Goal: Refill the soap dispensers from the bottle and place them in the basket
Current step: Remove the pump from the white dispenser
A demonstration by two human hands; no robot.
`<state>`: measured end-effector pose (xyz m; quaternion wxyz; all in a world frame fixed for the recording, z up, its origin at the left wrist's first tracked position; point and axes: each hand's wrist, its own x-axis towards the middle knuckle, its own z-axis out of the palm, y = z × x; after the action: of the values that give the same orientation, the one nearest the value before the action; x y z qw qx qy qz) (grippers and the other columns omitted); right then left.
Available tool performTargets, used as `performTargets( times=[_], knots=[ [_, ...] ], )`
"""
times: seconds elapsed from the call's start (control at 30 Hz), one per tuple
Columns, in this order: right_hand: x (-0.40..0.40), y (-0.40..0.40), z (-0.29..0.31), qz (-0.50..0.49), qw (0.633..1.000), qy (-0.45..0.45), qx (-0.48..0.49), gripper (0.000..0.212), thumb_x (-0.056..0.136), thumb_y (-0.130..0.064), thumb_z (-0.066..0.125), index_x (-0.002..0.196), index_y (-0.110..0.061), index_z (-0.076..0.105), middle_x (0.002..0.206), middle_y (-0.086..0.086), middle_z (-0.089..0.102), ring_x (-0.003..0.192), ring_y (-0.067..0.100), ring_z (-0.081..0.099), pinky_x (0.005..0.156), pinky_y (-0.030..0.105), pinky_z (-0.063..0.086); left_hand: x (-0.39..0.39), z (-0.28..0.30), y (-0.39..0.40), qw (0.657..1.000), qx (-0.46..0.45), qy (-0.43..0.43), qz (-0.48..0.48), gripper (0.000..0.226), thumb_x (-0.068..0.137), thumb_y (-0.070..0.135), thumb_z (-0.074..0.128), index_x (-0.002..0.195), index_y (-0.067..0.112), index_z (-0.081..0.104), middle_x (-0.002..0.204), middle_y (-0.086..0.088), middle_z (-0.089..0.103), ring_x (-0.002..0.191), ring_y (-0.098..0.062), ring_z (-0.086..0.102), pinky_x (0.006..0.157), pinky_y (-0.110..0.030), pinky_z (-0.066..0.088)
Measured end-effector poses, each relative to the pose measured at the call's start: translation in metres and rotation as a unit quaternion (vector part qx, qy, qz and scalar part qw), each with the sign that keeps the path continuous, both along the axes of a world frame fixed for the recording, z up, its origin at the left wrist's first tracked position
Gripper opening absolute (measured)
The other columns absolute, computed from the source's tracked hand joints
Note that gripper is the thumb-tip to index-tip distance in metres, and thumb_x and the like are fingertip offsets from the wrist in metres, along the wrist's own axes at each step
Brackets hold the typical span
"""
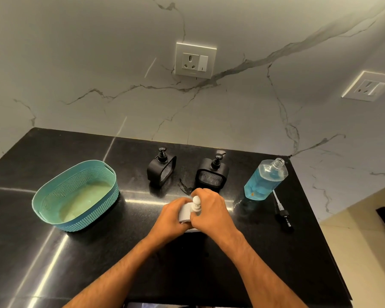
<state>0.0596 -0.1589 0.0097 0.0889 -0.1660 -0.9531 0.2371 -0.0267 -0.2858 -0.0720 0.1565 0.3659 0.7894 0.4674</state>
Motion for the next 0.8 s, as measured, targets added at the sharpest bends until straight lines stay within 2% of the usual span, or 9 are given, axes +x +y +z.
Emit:
performTargets(
  times=[0.07, 0.13, 0.2, 0.33, 0.47, 0.57, 0.7, 0.8],
  knots=[
    [0.001, 0.000, 0.001, 0.013, 1.000, -0.011, -0.016, 0.044, 0.067, -0.021, 0.072, 0.110, -0.019, 0.063, 0.099, -0.004, 0.061, 0.093, 0.013, 0.056, 0.079, 0.024, 0.045, -0.002, -0.001, -0.002, 1.000, -0.001, -0.001, -0.003, 0.051, 0.072, 0.036, 0.082, 0.119, 0.026, 0.066, 0.110, 0.017, 0.069, 0.101, 0.001, 0.064, 0.082, -0.013, 0.046],
    [0.001, -0.001, 0.001, 0.010, 1.000, -0.018, 0.002, 0.056, 0.067, -0.031, 0.079, 0.118, -0.021, 0.060, 0.107, -0.005, 0.058, 0.099, 0.013, 0.054, 0.084, 0.025, 0.046, -0.003, -0.002, -0.003, 1.000, -0.002, -0.004, 0.000, 0.053, 0.071, 0.039, 0.082, 0.120, 0.026, 0.065, 0.111, 0.017, 0.069, 0.101, 0.002, 0.064, 0.082, -0.016, 0.049],
    [0.001, -0.001, 0.002, -0.002, 0.999, -0.022, 0.026, 0.050, 0.070, -0.037, 0.081, 0.112, -0.021, 0.060, 0.105, -0.004, 0.058, 0.096, 0.015, 0.055, 0.082, 0.025, 0.044, -0.003, -0.003, -0.005, 1.000, -0.002, -0.012, 0.005, 0.055, 0.070, 0.044, 0.083, 0.119, 0.026, 0.066, 0.110, 0.017, 0.069, 0.100, 0.001, 0.064, 0.082, -0.019, 0.052],
    [0.000, -0.001, 0.005, 0.001, 0.999, -0.026, 0.042, 0.028, 0.076, -0.030, 0.078, 0.095, -0.018, 0.061, 0.095, -0.002, 0.059, 0.087, 0.015, 0.055, 0.075, 0.022, 0.037, -0.004, -0.003, -0.007, 0.999, -0.007, -0.030, 0.012, 0.060, 0.064, 0.052, 0.086, 0.115, 0.027, 0.068, 0.107, 0.016, 0.071, 0.099, 0.000, 0.065, 0.083, -0.024, 0.054],
    [-0.001, 0.000, 0.010, -0.002, 0.999, -0.017, 0.031, 0.026, 0.073, -0.028, 0.078, 0.091, -0.018, 0.063, 0.091, -0.004, 0.060, 0.083, 0.013, 0.055, 0.070, 0.020, 0.035, -0.003, 0.001, -0.008, 0.999, -0.012, -0.040, 0.015, 0.059, 0.061, 0.054, 0.087, 0.112, 0.032, 0.068, 0.105, 0.019, 0.071, 0.099, 0.002, 0.065, 0.084, -0.023, 0.054],
    [0.001, 0.003, 0.016, -0.006, 1.000, 0.003, 0.018, 0.025, 0.071, -0.027, 0.080, 0.089, -0.020, 0.063, 0.089, -0.006, 0.061, 0.080, 0.010, 0.054, 0.064, 0.012, 0.031, -0.002, 0.003, -0.008, 0.999, -0.013, -0.035, 0.018, 0.055, 0.064, 0.045, 0.093, 0.112, 0.035, 0.067, 0.104, 0.020, 0.071, 0.101, 0.002, 0.064, 0.083, -0.020, 0.052],
    [0.006, 0.008, 0.031, -0.010, 0.999, 0.034, 0.012, 0.027, 0.071, -0.025, 0.082, 0.092, -0.018, 0.067, 0.090, -0.004, 0.065, 0.081, 0.011, 0.059, 0.070, 0.018, 0.040, -0.001, 0.008, -0.006, 0.999, -0.010, -0.027, 0.031, 0.057, 0.064, 0.044, 0.094, 0.114, 0.032, 0.069, 0.106, 0.018, 0.071, 0.102, -0.001, 0.064, 0.084, -0.021, 0.052],
    [0.012, 0.014, 0.046, -0.014, 0.998, 0.056, 0.008, 0.031, 0.072, -0.025, 0.085, 0.099, -0.019, 0.070, 0.097, -0.005, 0.070, 0.087, 0.010, 0.063, 0.075, 0.020, 0.048, -0.001, 0.011, -0.004, 0.998, -0.015, -0.029, 0.045, 0.058, 0.065, 0.040, 0.095, 0.115, 0.031, 0.068, 0.106, 0.017, 0.070, 0.102, 0.001, 0.063, 0.081, -0.015, 0.050]
  ],
)
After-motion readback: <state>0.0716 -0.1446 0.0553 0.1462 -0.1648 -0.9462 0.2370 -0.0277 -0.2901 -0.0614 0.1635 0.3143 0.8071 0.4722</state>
